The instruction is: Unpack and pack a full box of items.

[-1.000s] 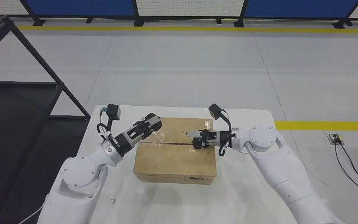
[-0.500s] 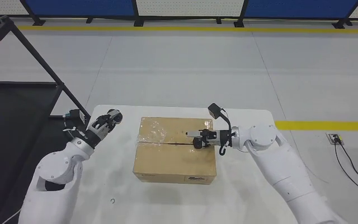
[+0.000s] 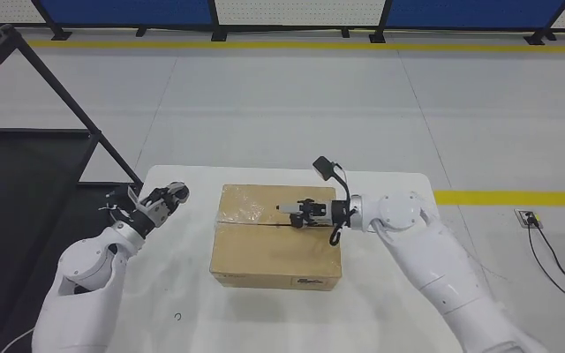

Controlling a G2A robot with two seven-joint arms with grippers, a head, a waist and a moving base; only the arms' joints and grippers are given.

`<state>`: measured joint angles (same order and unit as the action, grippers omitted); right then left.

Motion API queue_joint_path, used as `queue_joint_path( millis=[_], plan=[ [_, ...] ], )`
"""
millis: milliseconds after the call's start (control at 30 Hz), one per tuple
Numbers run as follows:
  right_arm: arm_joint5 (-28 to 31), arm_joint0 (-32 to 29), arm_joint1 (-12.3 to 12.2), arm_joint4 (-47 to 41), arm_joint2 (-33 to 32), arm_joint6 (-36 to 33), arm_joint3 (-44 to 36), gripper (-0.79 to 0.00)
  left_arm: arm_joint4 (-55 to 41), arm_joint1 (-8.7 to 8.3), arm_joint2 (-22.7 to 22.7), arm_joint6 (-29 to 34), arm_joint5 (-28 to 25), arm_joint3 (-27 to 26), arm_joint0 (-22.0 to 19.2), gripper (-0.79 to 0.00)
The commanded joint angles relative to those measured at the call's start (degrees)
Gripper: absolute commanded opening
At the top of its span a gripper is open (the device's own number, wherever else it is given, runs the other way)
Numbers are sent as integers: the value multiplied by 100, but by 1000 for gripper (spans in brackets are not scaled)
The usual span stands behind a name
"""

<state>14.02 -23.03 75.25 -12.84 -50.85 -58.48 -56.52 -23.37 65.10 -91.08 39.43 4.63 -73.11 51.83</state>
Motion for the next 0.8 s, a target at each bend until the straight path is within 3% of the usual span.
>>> queue_joint_path(
  millis=[0,400,467,533,567,600,633,767],
  plan=[
    [12,83,70,31,124,195,56,0,-170,-6,-43,77,22,-112,110,-773],
    [42,359,324,-36,412,532,595,0,-1081,-9,-70,246,544,-1205,590,-727],
    [6,370,351,-43,437,531,677,0,-1121,-12,3,275,755,-1316,584,-686],
    [20,375,374,-66,444,536,750,0,-1018,-18,106,213,965,-1373,538,-573],
    [51,374,381,-88,435,537,782,0,-969,-19,163,169,1062,-1396,505,-379],
    [99,368,385,-109,419,529,807,0,-939,-20,212,133,1175,-1403,471,-65],
    [149,360,385,-132,398,511,824,0,-863,-25,247,44,1307,-1407,430,0],
    [316,308,363,-130,303,448,788,0,-826,-28,265,-5,1380,-1424,401,0]
  ],
)
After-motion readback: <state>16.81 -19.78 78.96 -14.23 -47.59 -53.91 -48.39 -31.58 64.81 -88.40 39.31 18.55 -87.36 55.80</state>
